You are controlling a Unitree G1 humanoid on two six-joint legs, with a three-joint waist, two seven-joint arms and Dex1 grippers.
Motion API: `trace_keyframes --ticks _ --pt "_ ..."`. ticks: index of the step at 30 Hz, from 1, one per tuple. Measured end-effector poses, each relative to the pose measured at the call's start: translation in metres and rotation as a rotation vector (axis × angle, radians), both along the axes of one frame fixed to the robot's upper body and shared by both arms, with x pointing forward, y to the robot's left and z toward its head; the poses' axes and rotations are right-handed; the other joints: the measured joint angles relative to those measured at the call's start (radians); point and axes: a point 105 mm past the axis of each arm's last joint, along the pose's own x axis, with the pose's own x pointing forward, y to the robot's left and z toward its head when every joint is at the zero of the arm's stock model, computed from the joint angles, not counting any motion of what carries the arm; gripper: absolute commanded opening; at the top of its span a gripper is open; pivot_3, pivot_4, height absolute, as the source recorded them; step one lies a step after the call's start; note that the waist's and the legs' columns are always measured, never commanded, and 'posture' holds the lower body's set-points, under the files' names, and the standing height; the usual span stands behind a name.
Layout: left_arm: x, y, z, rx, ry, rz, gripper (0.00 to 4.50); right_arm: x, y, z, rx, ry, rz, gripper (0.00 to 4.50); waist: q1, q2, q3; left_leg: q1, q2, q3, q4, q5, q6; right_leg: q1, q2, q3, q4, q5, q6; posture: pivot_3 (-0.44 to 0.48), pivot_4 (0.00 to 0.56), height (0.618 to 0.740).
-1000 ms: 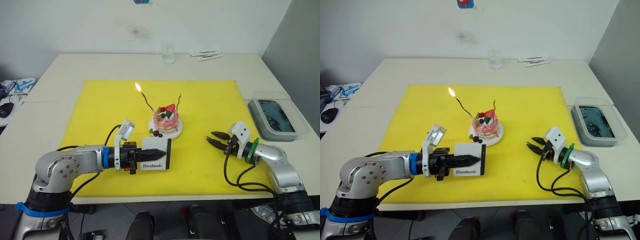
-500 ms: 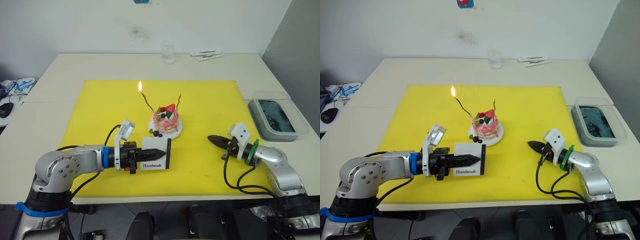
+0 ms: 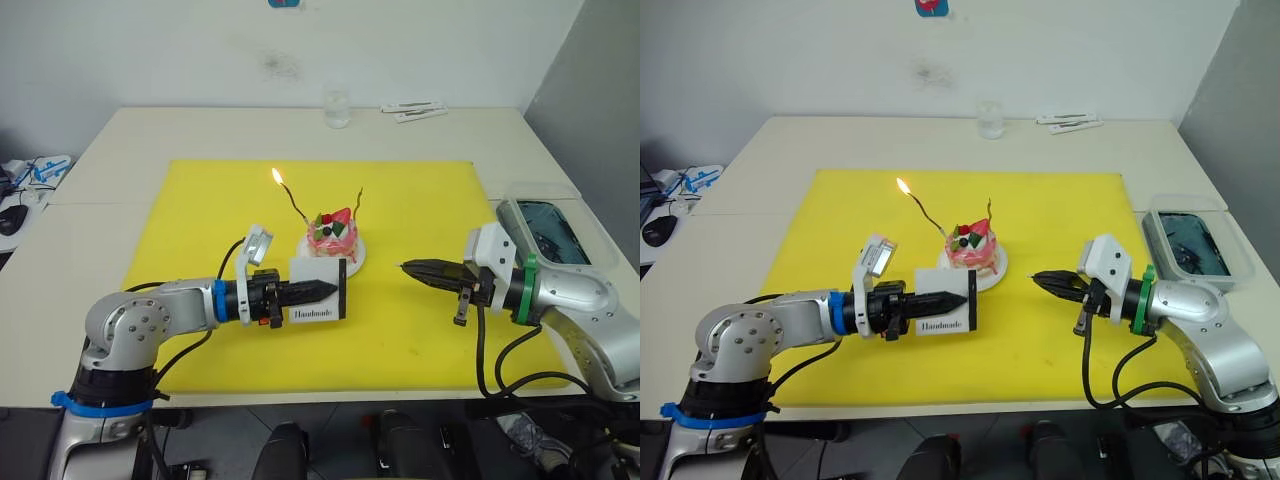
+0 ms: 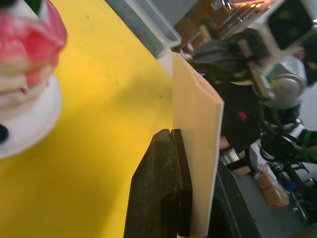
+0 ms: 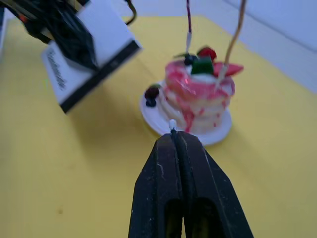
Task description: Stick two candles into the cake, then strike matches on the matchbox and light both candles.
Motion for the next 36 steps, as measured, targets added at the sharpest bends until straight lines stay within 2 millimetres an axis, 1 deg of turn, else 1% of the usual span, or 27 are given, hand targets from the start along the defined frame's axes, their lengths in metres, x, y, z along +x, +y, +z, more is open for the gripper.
trace_keyframes --ticks 2,8,18,27,36 --pt "0.002 -0.003 -0.001 -0.002 0.002 -0.003 0.00 -0.004 0.009 0.002 -0.011 -0.005 0.029 0.02 0.000 0.000 0.000 0.000 0.000 0.000 0.000 0.000 0.000 0.000 0.000 0.000 0.000 0.000 0.000 0.000 0.150 0.740" --pt "0.003 -0.006 -0.004 0.004 0.010 -0.005 0.00 -0.005 0.026 0.004 -0.056 -0.006 0.071 0.02 0.001 0.000 0.000 -0.001 0.000 0.000 0.000 0.000 0.000 0.000 0.000 0.000 -0.001 0.000 0.000 0.000 0.150 0.740" --pt "0.003 -0.007 -0.004 0.004 0.009 -0.005 0.00 -0.009 0.045 -0.014 -0.162 0.008 0.131 0.02 0.001 0.000 0.000 -0.001 0.000 0.000 0.000 0.000 0.000 -0.001 0.000 0.000 -0.001 0.000 0.000 0.000 0.150 0.740" --pt "0.003 -0.007 -0.004 0.005 0.011 -0.007 0.00 0.001 0.052 -0.020 -0.187 -0.029 0.118 0.02 0.001 0.000 0.000 -0.001 0.000 0.000 0.000 0.000 0.000 -0.001 0.000 0.000 -0.001 0.000 0.000 0.000 0.150 0.740" --pt "0.003 -0.006 -0.004 0.007 0.010 -0.006 0.00 0.003 0.051 -0.018 -0.180 -0.036 0.124 0.02 0.001 0.000 0.000 -0.001 0.000 0.000 0.000 0.000 0.000 -0.001 0.000 0.000 -0.001 0.000 0.000 0.000 0.150 0.740"
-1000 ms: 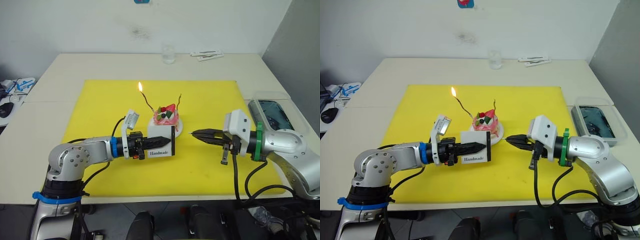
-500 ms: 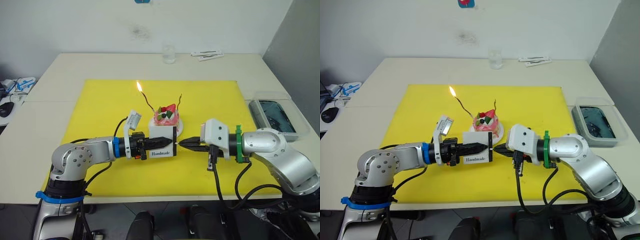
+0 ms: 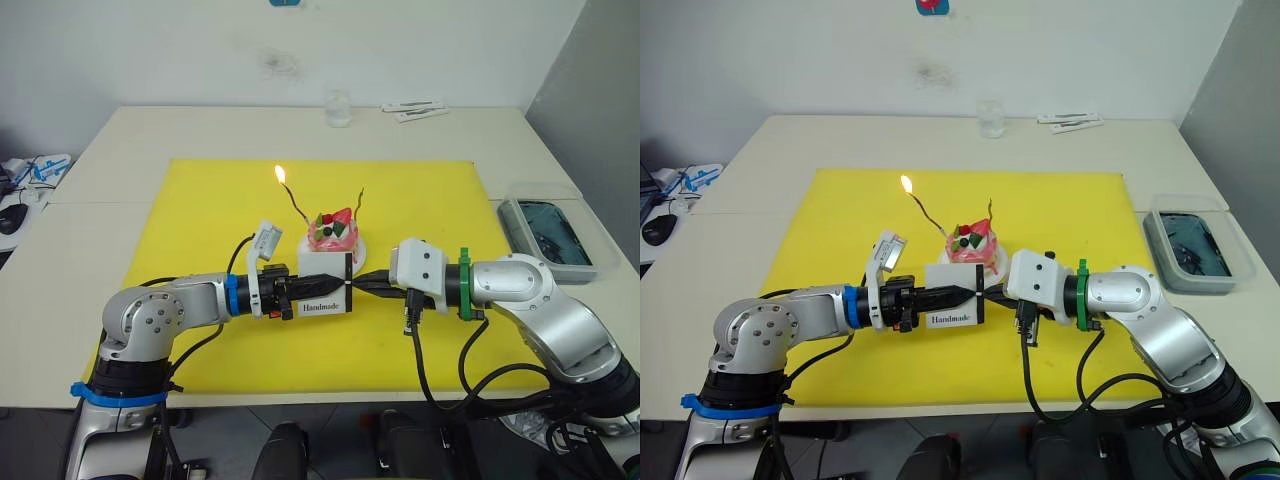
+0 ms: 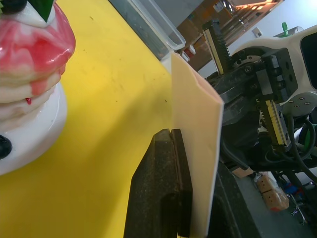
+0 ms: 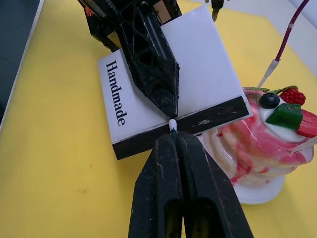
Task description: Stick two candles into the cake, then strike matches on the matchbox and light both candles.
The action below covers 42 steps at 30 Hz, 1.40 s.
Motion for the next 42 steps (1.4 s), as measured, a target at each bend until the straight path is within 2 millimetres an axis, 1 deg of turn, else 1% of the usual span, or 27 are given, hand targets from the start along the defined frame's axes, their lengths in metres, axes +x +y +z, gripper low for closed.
trace_keyframes --ticks 4,11,21,34,36,38,40,41,42 --pt "0.000 0.000 0.000 0.002 0.000 0.000 0.00 0.005 -0.009 0.007 0.005 -0.012 -0.038 0.02 0.000 0.000 0.000 0.000 0.000 0.000 0.000 0.000 0.000 0.000 0.000 0.000 0.000 0.000 0.000 0.000 0.150 0.740" --pt "0.000 0.000 0.000 0.001 -0.001 -0.003 0.00 0.006 -0.010 0.008 0.002 -0.018 -0.046 0.02 0.000 0.000 0.000 0.000 0.000 0.000 0.000 0.000 0.000 0.000 0.000 0.000 0.000 0.000 0.000 0.000 0.150 0.740" --pt "-0.001 0.000 0.000 -0.001 -0.001 -0.006 0.00 0.001 -0.004 0.000 -0.021 0.004 -0.003 0.02 0.000 0.000 0.000 0.000 0.000 0.000 0.000 0.000 0.000 0.000 0.000 0.000 0.000 0.000 0.000 0.000 0.150 0.740" --pt "0.000 0.001 -0.003 0.011 0.012 0.008 0.00 0.004 -0.001 -0.005 -0.065 -0.028 0.003 0.02 0.000 0.000 0.000 0.000 0.000 0.000 0.000 0.000 0.000 0.000 0.000 0.000 0.000 0.000 0.000 0.000 0.150 0.740" --pt "0.001 0.001 -0.005 0.013 0.024 0.013 0.00 0.002 0.000 -0.008 -0.082 -0.025 0.019 0.02 0.000 0.000 0.000 0.000 0.000 0.000 0.000 0.000 0.000 0.000 0.000 0.000 0.000 0.000 0.000 0.000 0.150 0.740" --pt "0.002 0.000 -0.004 -0.001 0.026 0.020 0.00 -0.005 0.002 -0.017 -0.117 0.006 0.056 0.02 0.000 0.000 0.000 0.000 0.000 -0.001 0.000 0.000 0.000 0.000 0.000 -0.001 0.000 0.000 0.000 0.000 0.150 0.740" --pt "0.006 0.000 0.004 -0.027 0.008 0.025 0.00 -0.018 0.000 -0.032 -0.161 0.069 0.104 0.02 0.000 0.000 0.000 0.000 0.000 -0.001 0.000 0.000 0.000 0.000 0.000 -0.001 0.000 0.000 0.000 0.000 0.150 0.740" --pt "0.012 0.003 0.012 -0.041 -0.013 0.042 0.00 -0.025 -0.002 -0.039 -0.182 0.103 0.125 0.02 0.002 0.000 0.000 -0.001 0.000 -0.001 0.000 0.000 0.000 0.000 0.000 -0.001 0.000 0.000 0.000 0.000 0.150 0.740" --pt "0.013 0.005 0.014 -0.045 -0.019 0.050 0.00 -0.027 -0.002 -0.040 -0.188 0.109 0.130 0.02 0.002 0.000 0.000 -0.001 0.000 -0.001 0.000 0.000 0.000 0.000 0.000 -0.001 0.000 0.000 0.000 0.000 0.150 0.740"
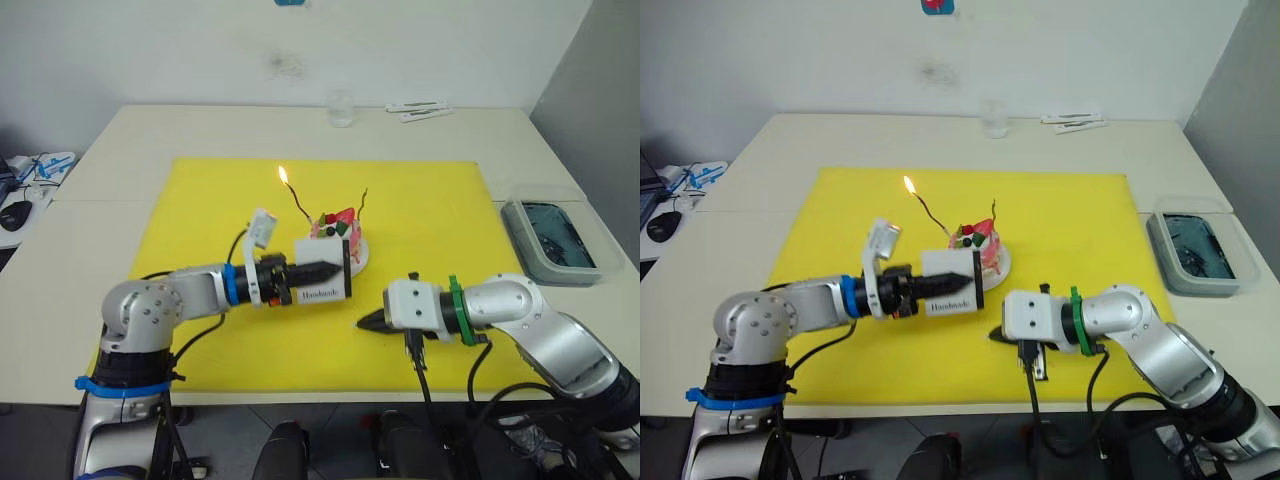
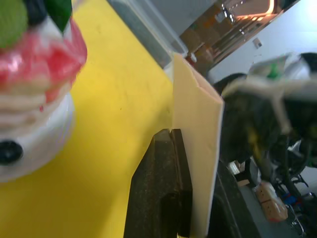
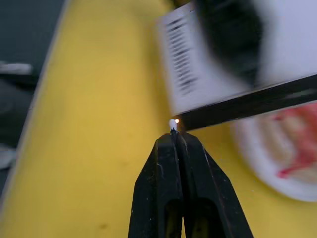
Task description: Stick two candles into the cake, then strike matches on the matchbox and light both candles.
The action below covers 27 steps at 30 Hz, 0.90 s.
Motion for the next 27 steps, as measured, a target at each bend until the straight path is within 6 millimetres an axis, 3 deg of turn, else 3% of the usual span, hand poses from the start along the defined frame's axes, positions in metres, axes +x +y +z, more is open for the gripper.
trace_keyframes --ticks 2,7,10,27 --pt "0.006 0.008 0.010 -0.012 -0.032 0.036 0.00 -0.006 -0.001 0.001 -0.010 0.020 0.023 0.02 -0.004 0.000 0.000 0.001 0.000 0.001 0.000 0.000 0.000 0.000 0.000 0.001 0.000 0.000 0.000 0.000 0.150 0.740" --pt "0.001 0.021 0.001 0.029 -0.006 0.054 0.00 0.003 -0.005 0.017 0.035 0.005 -0.028 0.02 -0.004 0.000 0.000 0.001 0.000 0.000 0.000 0.000 0.000 0.000 0.000 0.001 0.001 0.000 0.000 0.000 0.150 0.740" --pt "-0.004 0.020 -0.007 0.034 0.019 0.047 0.00 0.009 -0.006 0.030 0.065 -0.021 -0.048 0.02 -0.002 0.000 0.000 0.001 0.000 0.000 0.000 0.000 0.000 0.000 0.000 0.000 0.000 0.000 0.000 0.000 0.150 0.740" --pt "-0.016 0.009 -0.014 0.057 0.012 -0.015 0.00 0.022 0.003 0.054 0.154 -0.069 -0.088 0.02 -0.001 0.000 0.000 0.000 0.000 0.000 0.000 0.000 0.000 0.000 0.000 0.000 0.000 0.000 0.000 0.000 0.150 0.740"
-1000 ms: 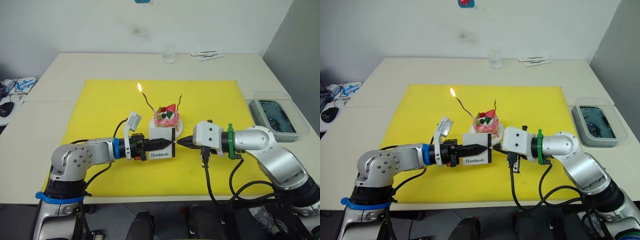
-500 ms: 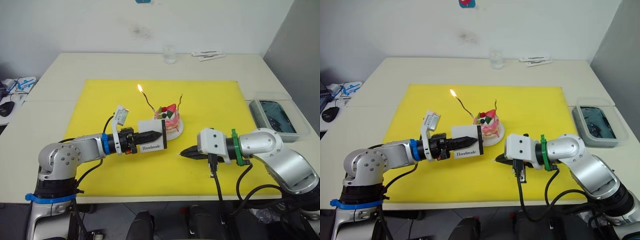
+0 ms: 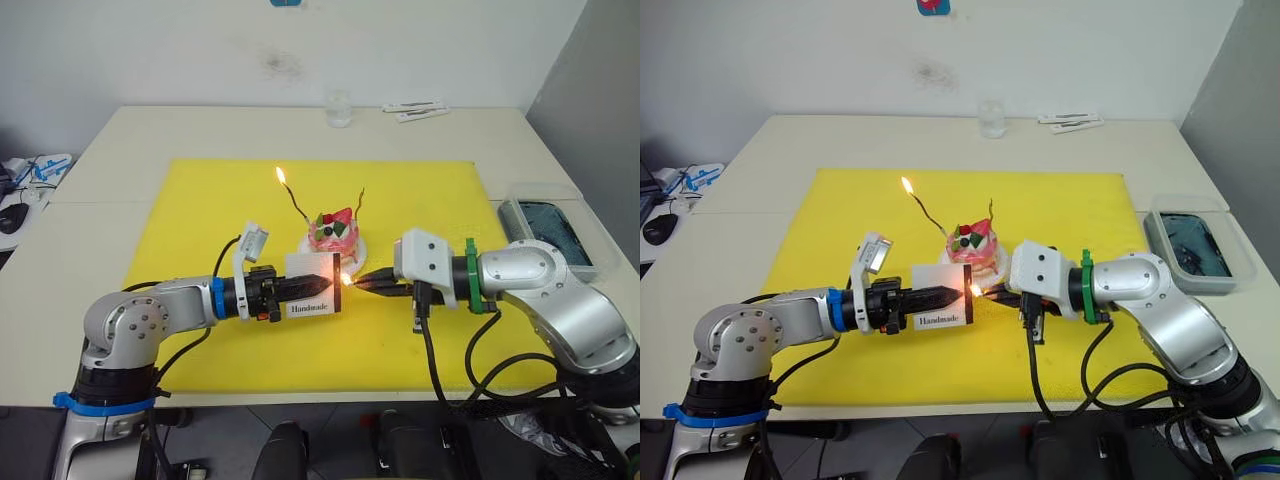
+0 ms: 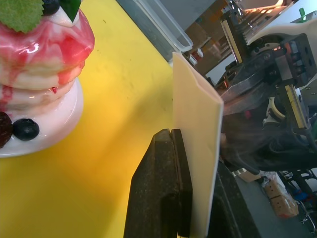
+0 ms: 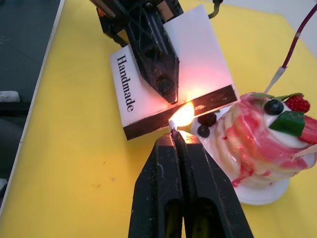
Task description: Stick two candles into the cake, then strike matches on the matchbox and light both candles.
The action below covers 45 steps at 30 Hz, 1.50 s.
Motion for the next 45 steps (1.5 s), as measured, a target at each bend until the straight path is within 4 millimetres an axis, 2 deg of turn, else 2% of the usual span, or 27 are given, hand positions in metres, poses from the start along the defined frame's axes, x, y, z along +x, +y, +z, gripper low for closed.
trace_keyframes --ticks 5,12,31,45 --pt "-0.002 0.006 -0.009 0.029 0.020 0.021 0.00 0.007 0.000 0.006 0.010 -0.010 -0.015 0.02 -0.001 0.000 0.000 0.000 0.000 0.001 0.000 0.000 0.000 0.000 0.000 0.001 0.000 0.000 0.000 0.000 0.150 0.740" --pt "-0.012 0.025 -0.033 0.086 0.080 0.071 0.00 0.023 -0.014 0.035 0.059 -0.056 -0.092 0.02 -0.001 0.000 0.000 0.000 0.000 0.000 0.000 0.000 0.000 0.000 0.000 0.000 0.000 0.000 0.000 0.000 0.150 0.740" --pt "-0.015 0.019 -0.034 0.078 0.050 0.054 0.00 0.050 -0.024 0.053 0.116 -0.089 -0.210 0.02 0.000 0.000 0.000 0.000 0.000 0.001 0.000 0.000 0.000 0.000 0.000 0.001 0.000 0.000 0.000 0.000 0.150 0.740" --pt "-0.015 0.015 -0.034 0.073 0.052 0.040 0.00 0.058 -0.017 0.063 0.152 -0.123 -0.213 0.02 -0.001 0.000 0.000 0.000 0.000 0.001 -0.001 0.000 0.000 0.000 0.000 0.000 0.000 0.000 -0.001 0.000 0.150 0.740"
